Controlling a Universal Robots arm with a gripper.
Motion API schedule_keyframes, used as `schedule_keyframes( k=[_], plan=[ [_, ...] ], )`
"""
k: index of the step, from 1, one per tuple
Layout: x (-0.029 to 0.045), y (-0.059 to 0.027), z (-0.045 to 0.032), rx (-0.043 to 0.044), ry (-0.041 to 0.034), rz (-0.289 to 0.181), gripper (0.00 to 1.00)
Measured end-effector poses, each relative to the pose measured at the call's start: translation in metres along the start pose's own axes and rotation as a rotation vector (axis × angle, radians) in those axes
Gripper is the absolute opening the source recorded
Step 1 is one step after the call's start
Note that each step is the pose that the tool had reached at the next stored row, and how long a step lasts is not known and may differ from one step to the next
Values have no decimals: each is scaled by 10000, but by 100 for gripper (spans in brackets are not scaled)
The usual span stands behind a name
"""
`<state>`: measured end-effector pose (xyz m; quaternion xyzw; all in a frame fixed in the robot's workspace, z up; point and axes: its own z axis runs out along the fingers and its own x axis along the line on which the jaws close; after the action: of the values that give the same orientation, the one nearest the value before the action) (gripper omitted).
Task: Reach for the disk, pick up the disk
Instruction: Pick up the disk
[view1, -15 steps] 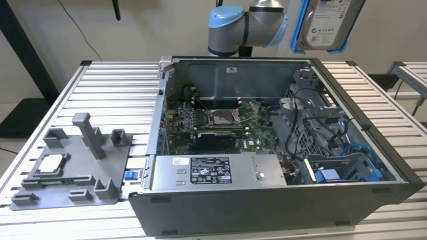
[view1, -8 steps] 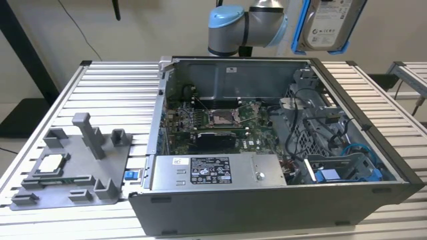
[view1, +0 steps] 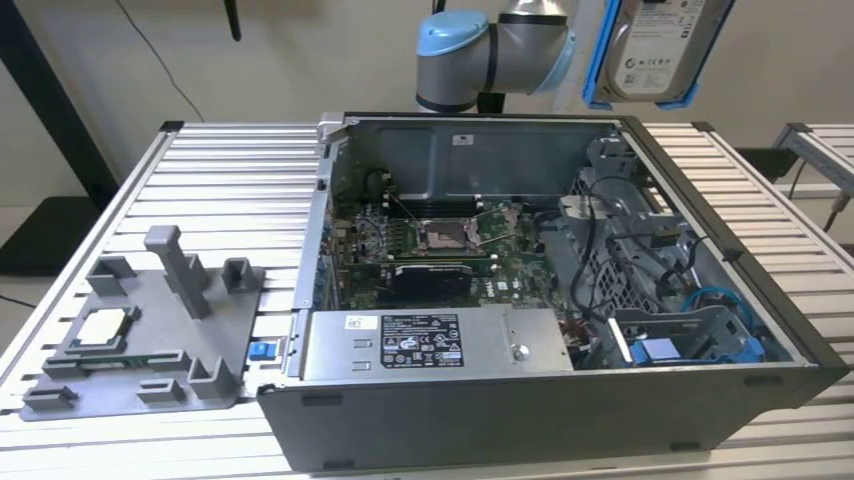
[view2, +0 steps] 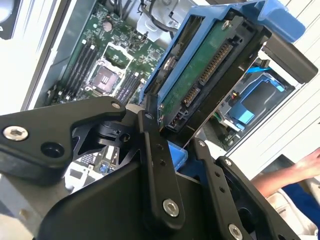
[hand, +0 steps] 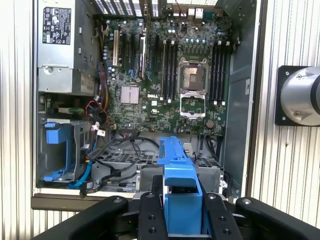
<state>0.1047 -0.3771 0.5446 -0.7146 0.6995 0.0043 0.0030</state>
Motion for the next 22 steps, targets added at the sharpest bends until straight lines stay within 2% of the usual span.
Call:
schedule_keyframes(
  k=[4,7,13,22],
  plan=[
    [12,0,-1,0,2,0,0],
    [59,1,-1,0,1,-1,0],
    [199,4,-2,-2,1,0,0],
    [453,9,-4,-3,0,0,0]
  ],
)
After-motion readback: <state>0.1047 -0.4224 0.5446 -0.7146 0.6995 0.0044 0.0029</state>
